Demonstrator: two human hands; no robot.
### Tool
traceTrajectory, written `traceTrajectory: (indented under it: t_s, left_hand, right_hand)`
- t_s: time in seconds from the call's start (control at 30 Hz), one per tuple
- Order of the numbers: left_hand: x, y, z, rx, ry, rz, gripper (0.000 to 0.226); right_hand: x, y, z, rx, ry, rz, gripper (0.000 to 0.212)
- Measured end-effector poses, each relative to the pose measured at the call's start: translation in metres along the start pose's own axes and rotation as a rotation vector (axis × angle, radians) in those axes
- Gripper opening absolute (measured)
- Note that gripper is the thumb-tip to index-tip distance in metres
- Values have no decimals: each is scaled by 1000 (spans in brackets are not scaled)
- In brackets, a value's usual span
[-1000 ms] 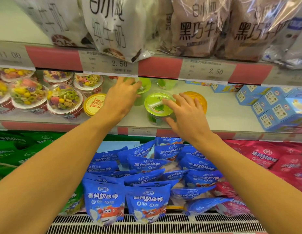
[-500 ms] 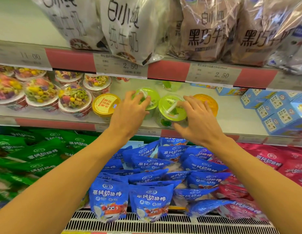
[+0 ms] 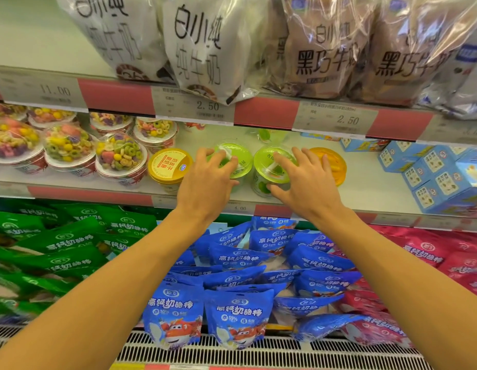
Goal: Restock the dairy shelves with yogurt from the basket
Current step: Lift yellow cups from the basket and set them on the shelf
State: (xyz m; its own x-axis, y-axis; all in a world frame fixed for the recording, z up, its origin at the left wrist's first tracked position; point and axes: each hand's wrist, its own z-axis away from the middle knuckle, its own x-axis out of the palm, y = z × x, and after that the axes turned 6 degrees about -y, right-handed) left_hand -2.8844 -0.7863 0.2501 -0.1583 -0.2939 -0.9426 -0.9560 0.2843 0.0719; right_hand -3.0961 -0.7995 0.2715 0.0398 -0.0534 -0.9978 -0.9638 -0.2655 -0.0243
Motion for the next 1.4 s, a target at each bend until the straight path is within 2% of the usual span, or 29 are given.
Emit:
traceTrajectory:
  t_s: [0.2,0.4,0.53,0.6,0.77,0.9,1.0,1.13,1.23,1.3,1.33,1.4]
  left_hand:
    - [-1,7,5,-63,3,23,46]
    - [-4,6,6,-25,-47,-47,43]
    - [-13,4,5,-22,-83,-25,43]
    - [-16,3,7,-24,-80,-37,42]
    - [-20,7,9,-24,-86,-63,43]
    - [-29,8,13,-49,-72,-33,46]
    - [-51,6,16,-130,-69,97,45]
    - [-82,-2,36,-233,-67,237,43]
    - [-108,-18,79,-324,-35,333,41]
    - [-129,-48,134,-453,-35,349,41]
    - [-128,-48,142,-461,-38,373,41]
    - [-149,-83,217,-622,-44,396,42]
  right_hand:
    - [0,-5,-1,-1,-19,4,70]
    - [0,-6,2,-81,25,53,59]
    - [-1,-2,-1,-95,35,76,59]
    - [1,-6,3,-76,51,71,61]
    - [-2,-19,9,-4,-32,65,68]
    - [-17,-42,12,-13,48,-118,64]
    - [-36,-68,16,-32,94,-325,57]
    - [-49,-101,31,-35,59,-427,45]
    - [-56,-133,48,-78,8,-468,44]
    - [-58,-177,61,-148,-42,-502,43]
    - [-59,-173,67,-125,-47,-529,41]
    - [-56,-225,86,-224,-105,-573,37]
